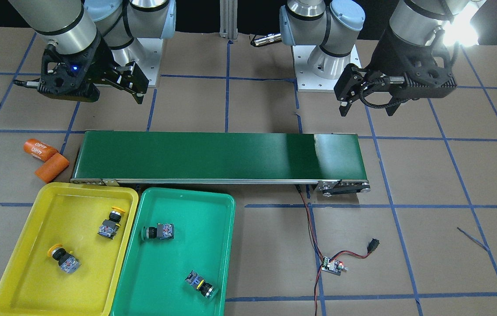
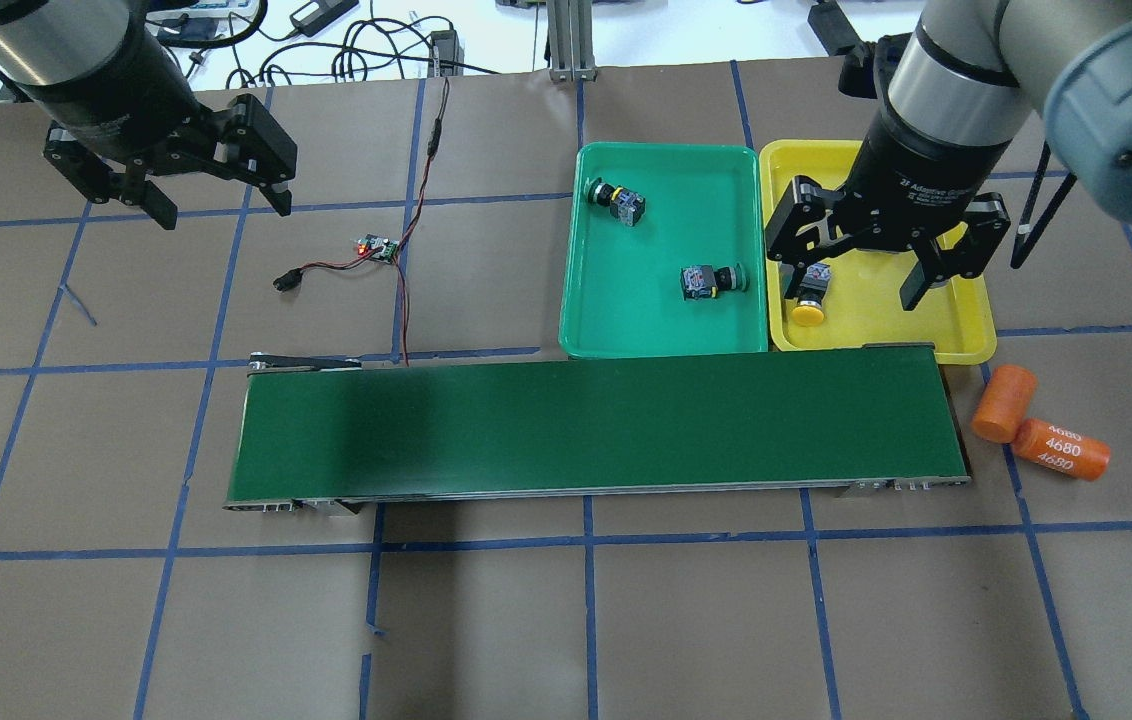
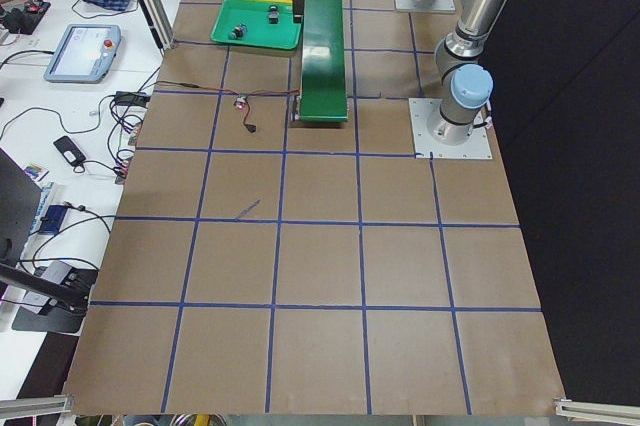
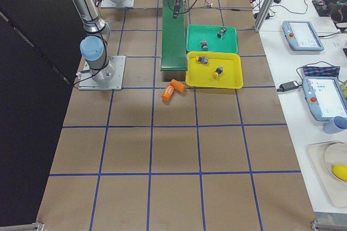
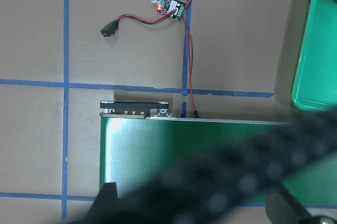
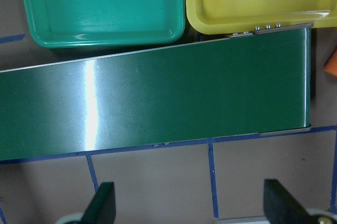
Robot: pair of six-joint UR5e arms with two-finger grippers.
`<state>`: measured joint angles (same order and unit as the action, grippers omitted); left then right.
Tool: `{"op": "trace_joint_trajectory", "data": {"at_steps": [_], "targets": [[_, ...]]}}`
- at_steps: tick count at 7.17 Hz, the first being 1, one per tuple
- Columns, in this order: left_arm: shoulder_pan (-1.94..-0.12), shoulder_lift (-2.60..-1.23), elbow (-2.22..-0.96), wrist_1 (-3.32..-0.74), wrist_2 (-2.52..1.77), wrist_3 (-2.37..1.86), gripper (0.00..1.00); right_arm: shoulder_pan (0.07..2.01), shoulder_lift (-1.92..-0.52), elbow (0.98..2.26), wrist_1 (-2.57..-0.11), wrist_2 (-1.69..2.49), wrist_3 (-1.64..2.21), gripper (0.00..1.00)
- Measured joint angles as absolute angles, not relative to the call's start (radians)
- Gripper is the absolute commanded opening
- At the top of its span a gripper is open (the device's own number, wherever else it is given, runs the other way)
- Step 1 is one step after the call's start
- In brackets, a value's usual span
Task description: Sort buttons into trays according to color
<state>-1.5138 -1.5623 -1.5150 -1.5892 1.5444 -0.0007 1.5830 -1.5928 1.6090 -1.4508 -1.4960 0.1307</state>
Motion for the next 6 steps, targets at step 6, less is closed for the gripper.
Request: {"op": "trace_joint_trajectory", "data": {"at_steps": [6], "targets": [[-1.500,-1.549,-1.518,-1.612,1.525,0.014,1.00,1.589,-1.598,1.612,-1.418,-1.504,0.138,1.00]]}}
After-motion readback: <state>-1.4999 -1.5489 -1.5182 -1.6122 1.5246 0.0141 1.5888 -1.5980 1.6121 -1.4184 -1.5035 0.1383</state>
